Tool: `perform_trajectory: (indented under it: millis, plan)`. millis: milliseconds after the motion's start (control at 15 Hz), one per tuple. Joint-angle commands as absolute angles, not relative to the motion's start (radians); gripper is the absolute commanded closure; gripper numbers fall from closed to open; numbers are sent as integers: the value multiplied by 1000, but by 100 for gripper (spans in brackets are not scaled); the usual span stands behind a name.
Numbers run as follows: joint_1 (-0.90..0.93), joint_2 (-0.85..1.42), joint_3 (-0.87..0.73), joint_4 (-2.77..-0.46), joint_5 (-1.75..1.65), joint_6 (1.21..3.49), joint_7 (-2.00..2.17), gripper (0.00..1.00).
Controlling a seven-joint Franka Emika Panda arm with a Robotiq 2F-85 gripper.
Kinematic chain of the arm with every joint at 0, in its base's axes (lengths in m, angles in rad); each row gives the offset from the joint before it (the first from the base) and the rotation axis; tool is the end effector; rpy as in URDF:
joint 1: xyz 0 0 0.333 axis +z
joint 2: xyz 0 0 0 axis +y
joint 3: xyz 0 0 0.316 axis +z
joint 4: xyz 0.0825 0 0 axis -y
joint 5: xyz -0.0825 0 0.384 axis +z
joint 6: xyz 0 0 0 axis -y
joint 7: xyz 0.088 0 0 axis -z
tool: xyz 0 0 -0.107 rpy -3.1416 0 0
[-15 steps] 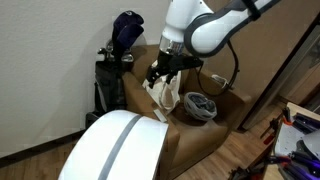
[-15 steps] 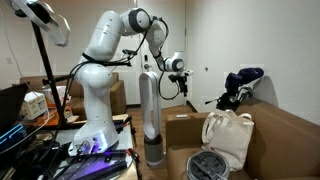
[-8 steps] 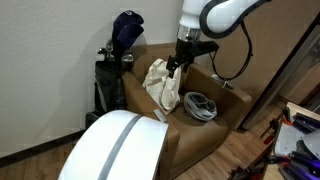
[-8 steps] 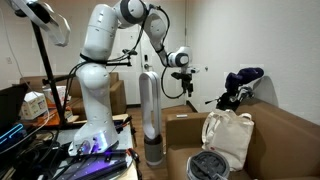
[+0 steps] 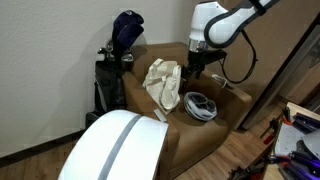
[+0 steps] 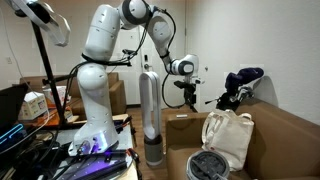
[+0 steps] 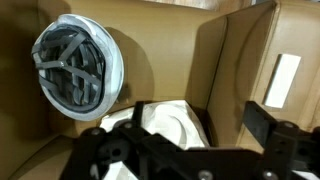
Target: Move the white object from one arm of the couch to the other,put the remote on the left arm of the couch and then move the helmet to the corner
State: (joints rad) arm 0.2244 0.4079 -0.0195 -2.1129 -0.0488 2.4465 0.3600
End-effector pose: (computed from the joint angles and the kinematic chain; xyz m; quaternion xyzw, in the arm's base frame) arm 0.5594 0.1162 0.2128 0.9975 -0.0575 -0.0304 0.0284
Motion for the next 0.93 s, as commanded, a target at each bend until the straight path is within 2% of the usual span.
perform_trajectory:
  millis: [0, 867]
  plan:
    - [215, 408, -6, -2109, -55, 2444, 364, 0]
    - [-33, 679, 4, -2020, 53, 2555, 35, 0]
